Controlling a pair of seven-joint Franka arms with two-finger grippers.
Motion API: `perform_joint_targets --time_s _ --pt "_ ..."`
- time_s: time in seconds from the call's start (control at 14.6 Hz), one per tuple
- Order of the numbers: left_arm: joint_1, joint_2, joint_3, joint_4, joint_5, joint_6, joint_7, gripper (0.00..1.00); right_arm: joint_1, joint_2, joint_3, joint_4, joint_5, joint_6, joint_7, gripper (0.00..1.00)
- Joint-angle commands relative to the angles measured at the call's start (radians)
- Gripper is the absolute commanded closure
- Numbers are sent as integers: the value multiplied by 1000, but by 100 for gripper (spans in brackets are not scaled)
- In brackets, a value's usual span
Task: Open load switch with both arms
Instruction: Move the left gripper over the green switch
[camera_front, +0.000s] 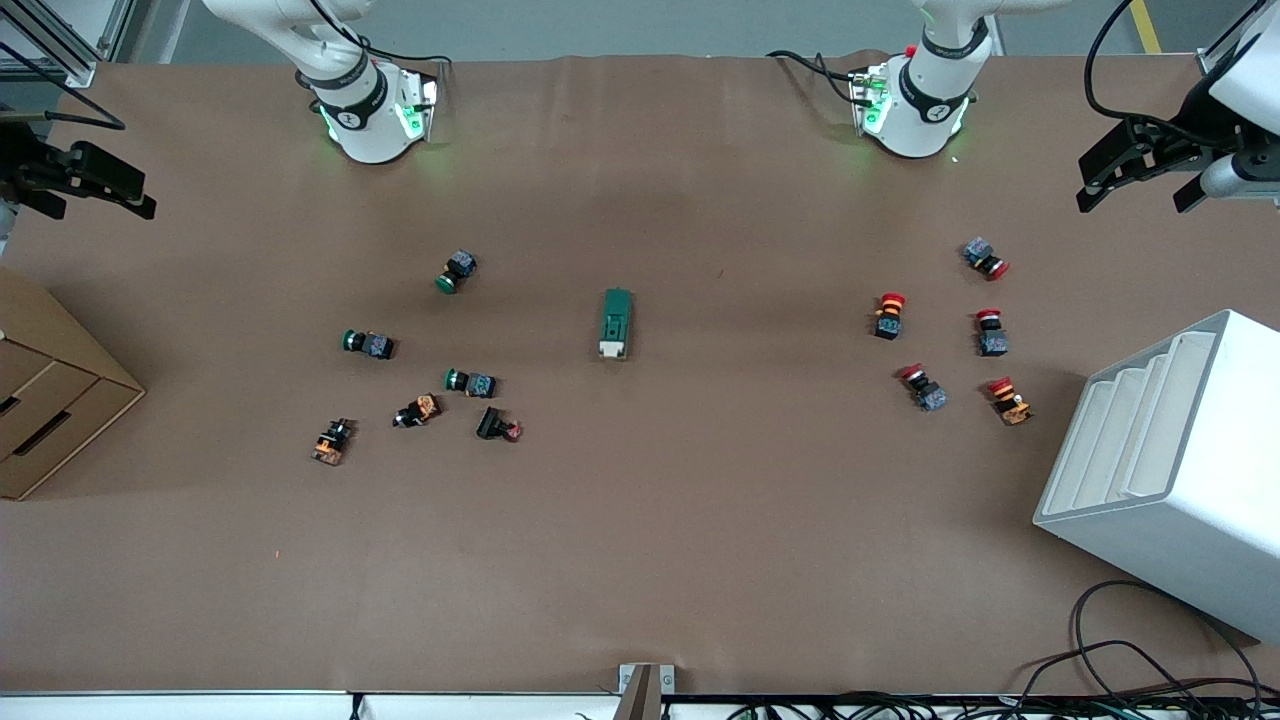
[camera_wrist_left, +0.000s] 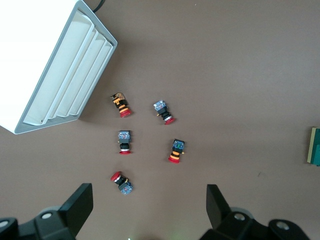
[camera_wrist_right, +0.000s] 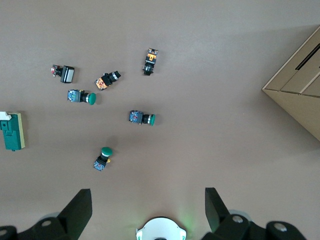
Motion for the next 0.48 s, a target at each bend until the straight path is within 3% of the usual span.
perform_joint_targets --time_s 0.0,0.2,0.41 --pt "-1 -1 -4 17 -12 0 5 0 4 -25 -5 -23 -1 2 -8 0" --pt "-13 12 -10 21 -10 1 -1 0 4 -25 -5 -23 -1 2 -10 0" --pt "-36 103 -88 96 -6 1 -15 0 6 -25 -5 -23 -2 2 -8 0"
